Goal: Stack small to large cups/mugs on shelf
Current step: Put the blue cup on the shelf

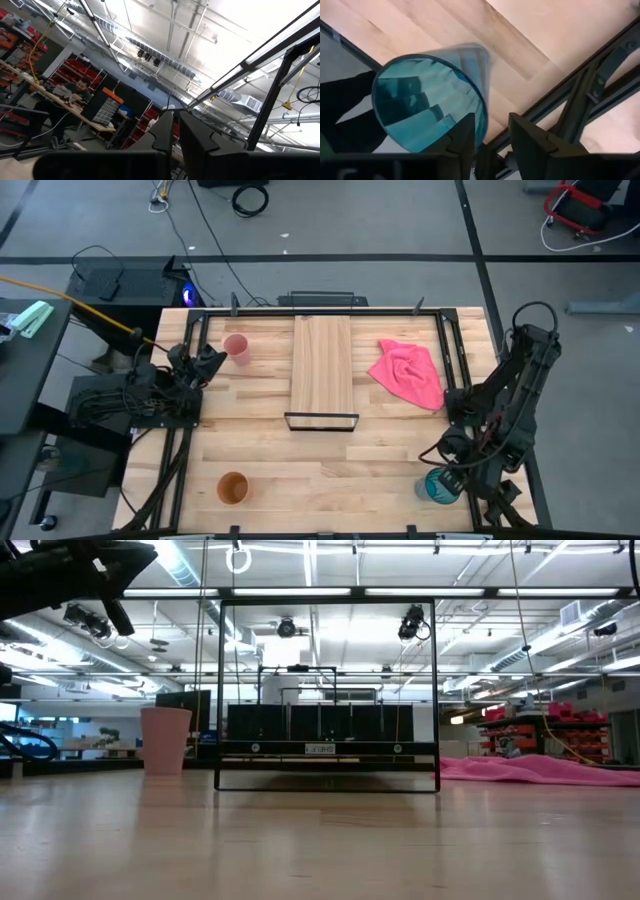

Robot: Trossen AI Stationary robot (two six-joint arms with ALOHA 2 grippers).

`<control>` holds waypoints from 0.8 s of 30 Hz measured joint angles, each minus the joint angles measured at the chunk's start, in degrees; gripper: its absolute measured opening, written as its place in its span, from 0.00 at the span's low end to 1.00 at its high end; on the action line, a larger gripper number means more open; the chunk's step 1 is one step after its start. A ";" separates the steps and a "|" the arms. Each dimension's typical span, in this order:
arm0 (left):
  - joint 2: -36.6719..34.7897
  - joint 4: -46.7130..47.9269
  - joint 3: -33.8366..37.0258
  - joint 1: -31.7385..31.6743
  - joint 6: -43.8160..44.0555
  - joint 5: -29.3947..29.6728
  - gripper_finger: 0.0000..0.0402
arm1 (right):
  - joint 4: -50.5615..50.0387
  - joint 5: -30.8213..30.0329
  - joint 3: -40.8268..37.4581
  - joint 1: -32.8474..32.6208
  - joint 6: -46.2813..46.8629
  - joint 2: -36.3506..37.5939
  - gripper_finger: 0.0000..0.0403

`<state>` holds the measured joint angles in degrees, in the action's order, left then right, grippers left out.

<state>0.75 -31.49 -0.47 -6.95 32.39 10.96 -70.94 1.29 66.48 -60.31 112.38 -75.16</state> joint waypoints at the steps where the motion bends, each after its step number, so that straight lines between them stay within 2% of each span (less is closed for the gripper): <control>1: 0.00 0.12 0.00 0.00 0.01 -0.01 0.09 | -0.09 -0.02 0.00 0.00 -0.01 -0.19 0.32; 17: 0.00 1.77 0.00 -0.01 0.11 0.00 0.09 | -0.10 -1.10 0.00 0.02 -0.02 -4.69 0.32; 24: 0.00 1.77 0.00 -0.01 0.10 0.00 0.07 | -0.19 -1.28 0.00 0.21 0.17 -5.09 0.27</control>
<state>0.75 -29.71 -0.47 -6.96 32.49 10.96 -71.13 0.01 66.48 -60.10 112.55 -80.25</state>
